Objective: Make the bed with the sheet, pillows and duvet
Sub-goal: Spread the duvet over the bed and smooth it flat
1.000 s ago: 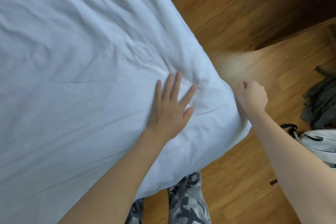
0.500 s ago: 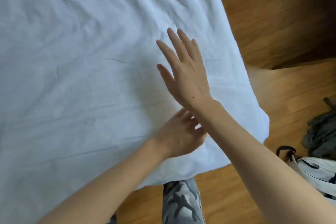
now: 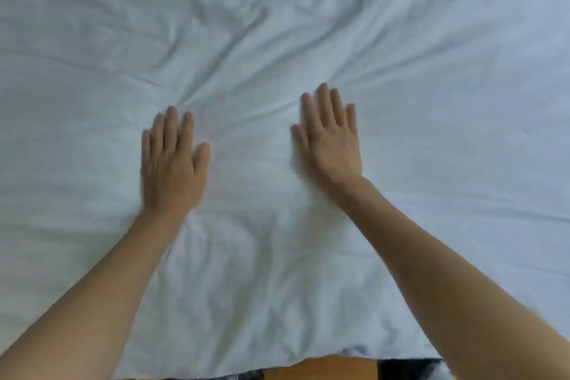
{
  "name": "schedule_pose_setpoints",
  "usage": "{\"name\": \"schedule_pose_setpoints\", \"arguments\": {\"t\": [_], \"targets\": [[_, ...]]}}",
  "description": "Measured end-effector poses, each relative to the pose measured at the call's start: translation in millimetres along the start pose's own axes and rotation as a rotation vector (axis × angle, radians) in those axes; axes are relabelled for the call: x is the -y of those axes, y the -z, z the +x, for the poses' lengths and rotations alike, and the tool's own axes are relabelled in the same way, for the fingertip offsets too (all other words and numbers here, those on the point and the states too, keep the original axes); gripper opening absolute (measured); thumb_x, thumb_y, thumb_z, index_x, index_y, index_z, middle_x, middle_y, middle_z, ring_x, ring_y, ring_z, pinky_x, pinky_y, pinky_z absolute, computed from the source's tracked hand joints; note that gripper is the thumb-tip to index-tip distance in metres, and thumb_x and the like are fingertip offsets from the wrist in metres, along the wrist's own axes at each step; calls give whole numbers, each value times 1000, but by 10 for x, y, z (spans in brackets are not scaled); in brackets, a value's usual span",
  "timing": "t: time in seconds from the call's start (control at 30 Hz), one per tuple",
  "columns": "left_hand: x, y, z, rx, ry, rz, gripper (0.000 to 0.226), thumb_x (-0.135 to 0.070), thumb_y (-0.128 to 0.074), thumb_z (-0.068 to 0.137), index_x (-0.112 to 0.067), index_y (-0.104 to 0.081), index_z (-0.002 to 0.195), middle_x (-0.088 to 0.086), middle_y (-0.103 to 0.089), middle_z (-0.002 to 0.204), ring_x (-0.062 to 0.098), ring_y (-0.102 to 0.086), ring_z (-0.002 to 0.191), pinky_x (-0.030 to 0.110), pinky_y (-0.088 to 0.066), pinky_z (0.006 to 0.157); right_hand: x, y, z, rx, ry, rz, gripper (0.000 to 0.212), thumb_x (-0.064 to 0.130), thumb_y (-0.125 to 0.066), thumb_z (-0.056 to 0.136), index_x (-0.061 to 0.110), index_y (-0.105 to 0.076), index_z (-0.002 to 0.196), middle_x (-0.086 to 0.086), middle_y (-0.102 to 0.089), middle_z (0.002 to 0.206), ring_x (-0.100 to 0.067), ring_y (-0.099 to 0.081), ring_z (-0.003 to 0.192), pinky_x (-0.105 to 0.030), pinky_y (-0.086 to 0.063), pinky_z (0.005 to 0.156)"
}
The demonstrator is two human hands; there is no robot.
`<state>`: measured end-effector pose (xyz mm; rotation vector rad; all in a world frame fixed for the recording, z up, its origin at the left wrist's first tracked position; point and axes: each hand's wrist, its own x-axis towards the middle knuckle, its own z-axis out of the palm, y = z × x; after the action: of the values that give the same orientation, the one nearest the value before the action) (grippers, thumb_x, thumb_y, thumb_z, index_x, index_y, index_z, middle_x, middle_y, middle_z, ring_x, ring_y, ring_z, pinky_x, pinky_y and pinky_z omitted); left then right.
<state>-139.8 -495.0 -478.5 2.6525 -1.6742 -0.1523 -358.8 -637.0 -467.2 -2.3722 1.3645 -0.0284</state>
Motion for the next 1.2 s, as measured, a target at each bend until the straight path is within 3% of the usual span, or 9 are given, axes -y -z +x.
{"name": "schedule_pose_setpoints", "arguments": {"t": [0.2,0.37,0.5,0.63,0.77,0.87,0.97,1.1,1.2], "targets": [[1907,92,-741,24,250,-30,57,-39,-32,99,-8,-35,147,20,-29,154,38,-26,142,50,-16,115,2644,-1248,-671,210,415,-30,57,44,-28,97,19,-36,148,-13,-24,157,-28,-17,146,-43,-5,119],[2886,196,-1290,125,457,-32,62,-39,-32,96,-1,-34,145,25,-30,152,41,-27,140,58,-19,111,3447,-1515,-1254,335,572,-179,56,43,-27,96,20,-38,146,-7,-29,156,-22,-21,145,-40,-11,118],[2893,215,-1265,153,511,-81,67,-40,-29,95,4,-33,145,28,-29,151,42,-26,141,61,-17,111,3367,-1408,-1256,294,618,-4,55,38,-34,97,13,-37,146,-11,-30,155,-23,-23,144,-39,-14,118],[2551,199,-1039,-3,694,-290,68,-37,-34,95,7,-28,146,34,-22,151,46,-20,142,57,-12,114,2821,-1040,-950,15,338,185,47,35,-34,102,10,-36,142,-13,-39,149,-20,-22,143,-35,-12,119],[1882,256,-614,-146,285,-357,59,-31,-43,97,3,-32,144,32,-26,151,41,-22,142,50,-13,116,1734,-525,-300,-262,-61,121,52,33,-41,98,2,-37,139,-20,-39,146,-28,-28,138,-35,-10,117],[1288,353,-58,-71,-105,-383,57,-33,-43,97,-7,-32,146,26,-26,153,38,-19,144,51,-13,116,911,-71,169,-322,-391,57,61,34,-38,94,-1,-35,143,-22,-32,152,-32,-24,143,-42,-11,117],[857,420,721,-47,-390,-322,54,-34,-40,94,-12,-43,144,20,-28,155,36,-24,144,53,-16,115,404,319,697,-337,-587,57,66,36,-34,92,4,-26,149,-15,-21,158,-28,-15,147,-43,-10,120],[874,449,1699,3,-369,-194,54,-38,-41,95,-18,-42,145,15,-25,157,34,-21,145,52,-12,116,513,357,1339,-153,-527,80,69,47,-33,86,15,-32,148,-7,-23,158,-24,-18,145,-43,-15,118],[1482,367,2074,127,-223,-143,59,-46,-39,98,-24,-29,151,7,-14,161,28,-10,148,48,-2,117,1056,5,1560,-67,-377,50,67,51,-34,89,22,-31,149,-5,-21,159,-24,-16,146,-41,-10,119]]}}
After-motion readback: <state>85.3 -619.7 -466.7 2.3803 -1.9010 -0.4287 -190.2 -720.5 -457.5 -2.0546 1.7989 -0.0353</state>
